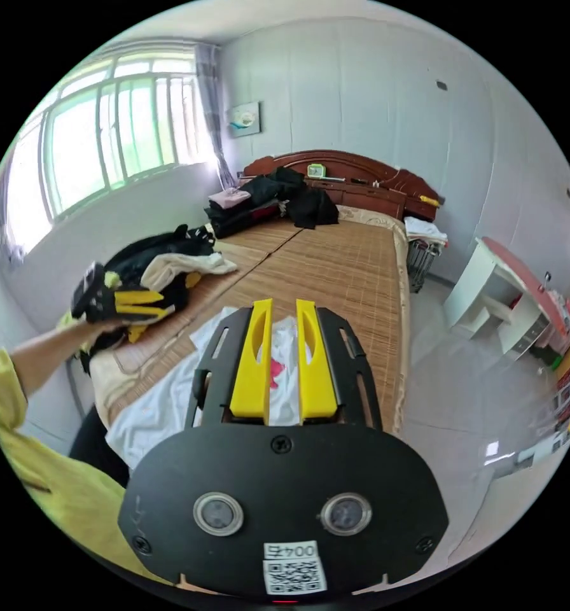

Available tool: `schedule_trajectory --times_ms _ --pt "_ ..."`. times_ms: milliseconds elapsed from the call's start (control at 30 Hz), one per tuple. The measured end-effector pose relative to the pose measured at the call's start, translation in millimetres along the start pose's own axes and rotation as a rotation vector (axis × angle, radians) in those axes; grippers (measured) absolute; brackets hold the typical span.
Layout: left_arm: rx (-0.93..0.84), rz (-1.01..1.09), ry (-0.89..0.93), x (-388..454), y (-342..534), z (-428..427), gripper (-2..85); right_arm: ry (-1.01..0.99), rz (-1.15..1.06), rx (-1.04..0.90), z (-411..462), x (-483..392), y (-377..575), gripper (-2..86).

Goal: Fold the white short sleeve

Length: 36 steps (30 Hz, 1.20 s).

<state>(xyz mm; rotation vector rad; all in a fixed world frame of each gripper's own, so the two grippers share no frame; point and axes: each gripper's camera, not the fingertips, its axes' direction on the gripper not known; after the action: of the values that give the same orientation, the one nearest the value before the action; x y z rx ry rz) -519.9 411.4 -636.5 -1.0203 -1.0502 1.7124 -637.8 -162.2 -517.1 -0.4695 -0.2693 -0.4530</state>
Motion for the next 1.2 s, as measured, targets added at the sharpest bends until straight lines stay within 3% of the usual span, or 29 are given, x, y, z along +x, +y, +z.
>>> schedule_trajectory --times_ms 167,300,400,733,833,900,1100,1200 --pt "0.132 -0.074 0.103 45.4 141.5 -55.4 3.0 0.012 -0.048 -0.121 -39.5 -99.4 119.0 8.0" --pt "0.05 -0.09 0.116 81.5 217.7 -61.7 1.6 0.078 -0.052 -0.306 -37.2 -181.9 198.5 4.6" --pt "-0.041 -0.123 0.103 98.8 253.4 -49.3 1.2 0.196 -0.007 -0.387 -25.2 -207.2 214.0 0.5" --pt "-0.075 -0.063 0.071 124.9 267.6 -42.9 2.3 0.164 0.066 -0.446 9.3 -214.2 156.8 0.3" --pt "-0.074 -0.083 0.063 125.7 274.9 -44.0 2.4 -0.071 -0.03 -0.288 -10.5 -247.1 117.2 3.7" --pt "-0.072 -0.079 0.046 126.4 275.2 -45.2 2.3 -0.198 -0.243 -0.259 -0.4 -306.3 87.6 8.4" --pt "-0.078 -0.102 0.013 120.9 272.7 -47.4 1.4 -0.166 -0.768 -0.201 64.2 -443.5 58.4 11.0" --pt "-0.081 -0.136 -0.014 115.0 272.0 -51.7 0.9 -0.104 -0.846 -0.256 110.2 -457.1 56.6 5.2"
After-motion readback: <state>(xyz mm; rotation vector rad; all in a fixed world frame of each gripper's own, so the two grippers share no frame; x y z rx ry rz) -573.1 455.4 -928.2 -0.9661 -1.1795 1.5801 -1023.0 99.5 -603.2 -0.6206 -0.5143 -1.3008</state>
